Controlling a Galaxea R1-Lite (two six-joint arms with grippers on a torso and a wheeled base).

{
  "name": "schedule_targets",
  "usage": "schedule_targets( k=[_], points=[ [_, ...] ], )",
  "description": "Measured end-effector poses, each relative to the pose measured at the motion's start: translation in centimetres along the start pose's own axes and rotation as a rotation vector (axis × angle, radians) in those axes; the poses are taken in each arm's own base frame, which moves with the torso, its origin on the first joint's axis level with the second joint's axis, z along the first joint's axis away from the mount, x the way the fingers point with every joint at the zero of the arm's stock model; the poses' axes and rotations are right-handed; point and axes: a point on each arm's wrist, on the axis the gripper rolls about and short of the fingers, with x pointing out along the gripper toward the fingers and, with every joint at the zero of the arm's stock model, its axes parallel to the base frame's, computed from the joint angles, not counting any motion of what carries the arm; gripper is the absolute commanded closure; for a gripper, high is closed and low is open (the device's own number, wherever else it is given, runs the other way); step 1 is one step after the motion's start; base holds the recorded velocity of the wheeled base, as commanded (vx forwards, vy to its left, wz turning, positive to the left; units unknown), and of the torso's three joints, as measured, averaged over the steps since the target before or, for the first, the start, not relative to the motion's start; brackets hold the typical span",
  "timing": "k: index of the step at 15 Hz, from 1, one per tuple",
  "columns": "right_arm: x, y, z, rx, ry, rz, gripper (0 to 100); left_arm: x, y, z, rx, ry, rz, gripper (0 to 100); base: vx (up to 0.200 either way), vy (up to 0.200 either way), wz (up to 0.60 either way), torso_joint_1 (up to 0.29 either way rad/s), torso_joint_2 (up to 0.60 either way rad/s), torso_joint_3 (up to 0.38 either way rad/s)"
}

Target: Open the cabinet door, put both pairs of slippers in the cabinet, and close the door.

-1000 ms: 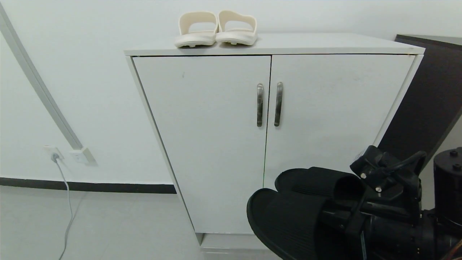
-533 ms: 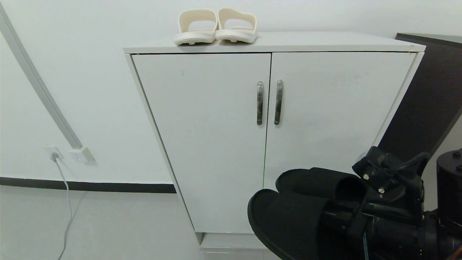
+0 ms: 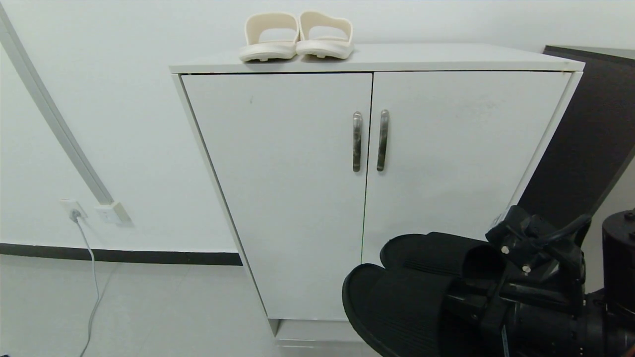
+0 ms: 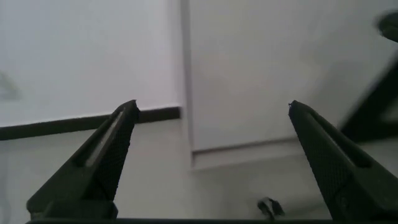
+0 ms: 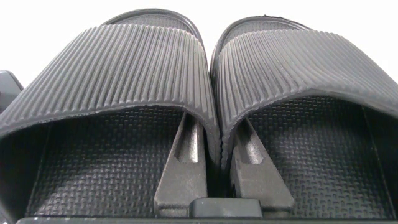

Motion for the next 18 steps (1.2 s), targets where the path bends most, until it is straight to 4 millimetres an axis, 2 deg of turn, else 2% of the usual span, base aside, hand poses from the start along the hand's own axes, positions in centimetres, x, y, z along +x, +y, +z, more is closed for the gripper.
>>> schedule_targets(
  k=[4, 9, 14, 18],
  points=[
    [0.0, 0.0, 0.0, 0.000, 0.000, 0.000, 100, 2.3, 0.3, 2.6, -0.021, 0.084, -0.145, 0, 0.000, 0.000, 0.00, 0.000, 0.00, 0.000],
    [0.0, 0.0, 0.0, -0.019, 0.001, -0.001, 100, 7.2, 0.5, 6.5, -0.057, 0.086, -0.289, 0, 0.000, 0.000, 0.00, 0.000, 0.00, 0.000],
    [0.0, 0.0, 0.0, -0.019, 0.002, 0.001, 100, 12.5, -2.7, 11.8, -0.155, 0.025, -0.565, 0, 0.000, 0.000, 0.00, 0.000, 0.00, 0.000],
    [0.0, 0.0, -0.2, -0.019, 0.004, -0.002, 100, 17.9, -5.8, 14.5, -0.189, 0.007, -0.670, 0, 0.000, 0.000, 0.00, 0.000, 0.00, 0.000]
  ],
)
